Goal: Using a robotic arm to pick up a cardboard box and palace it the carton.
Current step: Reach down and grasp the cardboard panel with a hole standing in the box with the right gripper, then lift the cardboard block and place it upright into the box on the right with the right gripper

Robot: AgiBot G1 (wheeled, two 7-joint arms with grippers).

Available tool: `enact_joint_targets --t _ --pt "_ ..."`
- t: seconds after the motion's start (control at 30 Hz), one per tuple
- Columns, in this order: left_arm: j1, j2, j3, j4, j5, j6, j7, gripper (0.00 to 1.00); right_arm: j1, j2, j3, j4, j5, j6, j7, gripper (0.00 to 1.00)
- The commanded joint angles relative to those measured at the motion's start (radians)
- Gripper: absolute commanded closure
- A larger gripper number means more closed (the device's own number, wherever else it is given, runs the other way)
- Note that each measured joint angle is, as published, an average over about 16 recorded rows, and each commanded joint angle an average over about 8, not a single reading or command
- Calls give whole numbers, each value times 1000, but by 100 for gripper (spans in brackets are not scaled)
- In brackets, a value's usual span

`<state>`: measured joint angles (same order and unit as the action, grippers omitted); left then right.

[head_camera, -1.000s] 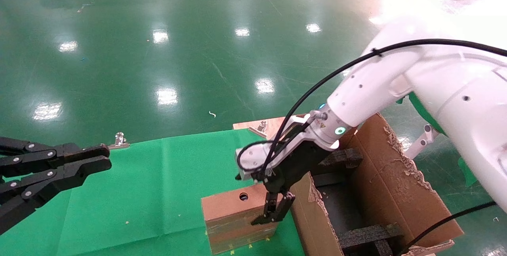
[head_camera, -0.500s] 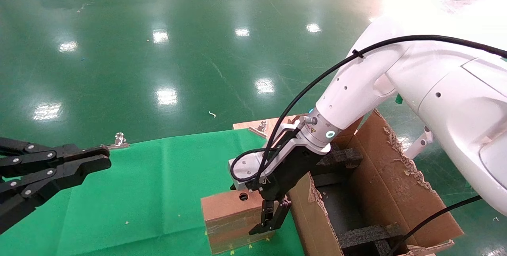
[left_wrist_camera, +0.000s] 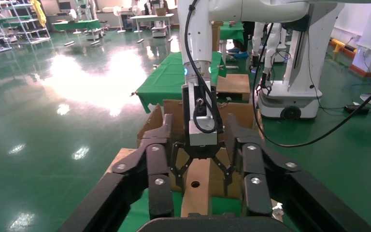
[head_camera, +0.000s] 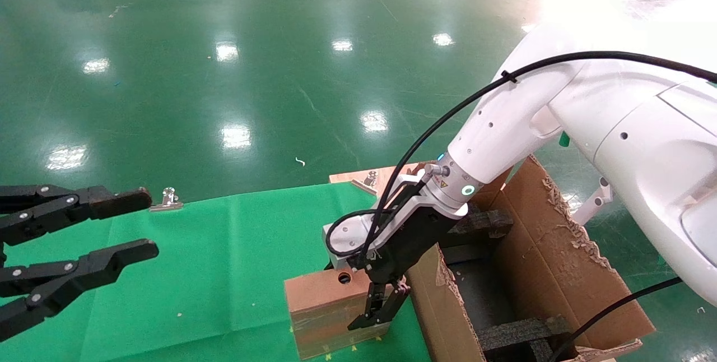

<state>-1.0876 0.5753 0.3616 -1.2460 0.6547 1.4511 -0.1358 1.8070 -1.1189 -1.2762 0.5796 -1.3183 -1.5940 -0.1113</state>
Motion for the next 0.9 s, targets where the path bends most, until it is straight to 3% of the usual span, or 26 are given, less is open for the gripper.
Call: enact_joint_targets --t 0.03,0.9 --pt "0 0 0 0 0 0 0 0 -1 1 2 1 -1 0 1 100" --pt "0 0 0 0 0 0 0 0 13 13 12 6 16 11 9 100"
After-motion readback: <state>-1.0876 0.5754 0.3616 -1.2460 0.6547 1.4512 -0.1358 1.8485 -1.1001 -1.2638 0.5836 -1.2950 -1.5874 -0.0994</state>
